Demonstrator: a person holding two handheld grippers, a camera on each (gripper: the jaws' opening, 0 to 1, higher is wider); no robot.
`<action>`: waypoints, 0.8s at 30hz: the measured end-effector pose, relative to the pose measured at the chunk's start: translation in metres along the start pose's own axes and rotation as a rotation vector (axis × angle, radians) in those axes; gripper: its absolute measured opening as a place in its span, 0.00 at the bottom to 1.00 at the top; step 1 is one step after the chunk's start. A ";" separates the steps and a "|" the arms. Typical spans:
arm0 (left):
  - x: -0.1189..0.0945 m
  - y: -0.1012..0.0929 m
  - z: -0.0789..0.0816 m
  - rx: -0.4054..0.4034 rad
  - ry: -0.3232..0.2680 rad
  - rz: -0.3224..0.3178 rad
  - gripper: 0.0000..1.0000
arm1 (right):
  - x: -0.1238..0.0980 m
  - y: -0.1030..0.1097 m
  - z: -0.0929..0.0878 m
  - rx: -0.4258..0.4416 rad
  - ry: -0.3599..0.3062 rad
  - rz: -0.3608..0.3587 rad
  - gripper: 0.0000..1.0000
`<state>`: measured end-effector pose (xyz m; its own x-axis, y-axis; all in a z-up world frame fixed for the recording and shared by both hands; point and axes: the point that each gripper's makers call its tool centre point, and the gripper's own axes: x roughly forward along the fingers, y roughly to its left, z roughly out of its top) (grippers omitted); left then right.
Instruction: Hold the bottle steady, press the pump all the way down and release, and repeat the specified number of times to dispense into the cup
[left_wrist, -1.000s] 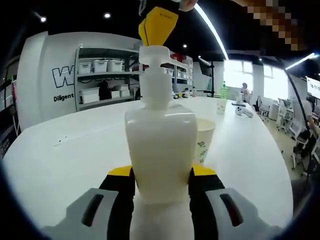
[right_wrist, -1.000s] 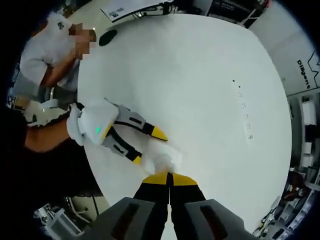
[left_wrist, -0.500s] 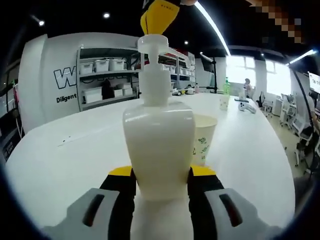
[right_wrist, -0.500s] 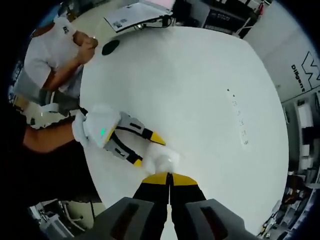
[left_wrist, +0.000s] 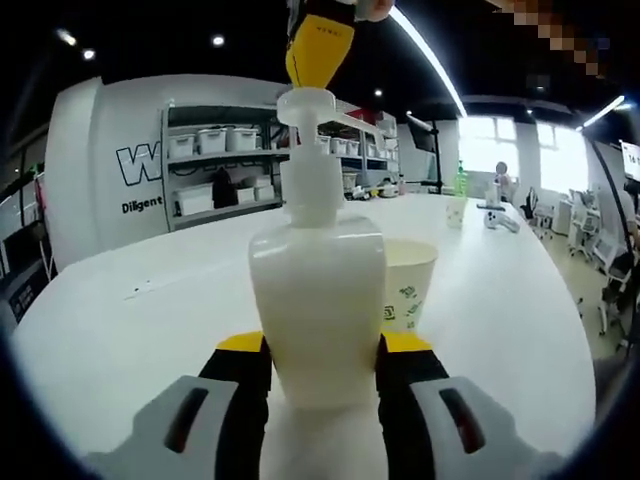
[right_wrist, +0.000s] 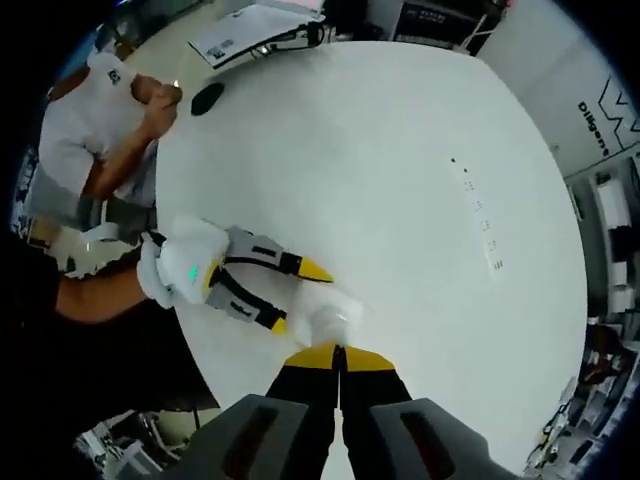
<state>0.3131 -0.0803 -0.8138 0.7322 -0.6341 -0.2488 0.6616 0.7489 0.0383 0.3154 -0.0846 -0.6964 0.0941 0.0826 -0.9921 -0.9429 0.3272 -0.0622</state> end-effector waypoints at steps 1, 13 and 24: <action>0.001 0.000 0.001 -0.015 -0.010 -0.002 0.39 | 0.000 0.000 0.000 -0.013 0.011 -0.003 0.00; 0.004 0.000 0.006 -0.028 -0.051 -0.030 0.40 | 0.005 -0.006 -0.001 0.050 0.026 0.071 0.00; 0.004 -0.001 0.008 -0.038 -0.016 -0.012 0.40 | 0.007 -0.011 0.001 0.051 0.040 -0.011 0.00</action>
<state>0.3171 -0.0850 -0.8075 0.7271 -0.6456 -0.2336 0.6637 0.7480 -0.0012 0.3263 -0.0869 -0.7029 0.0907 0.0413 -0.9950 -0.9244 0.3752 -0.0687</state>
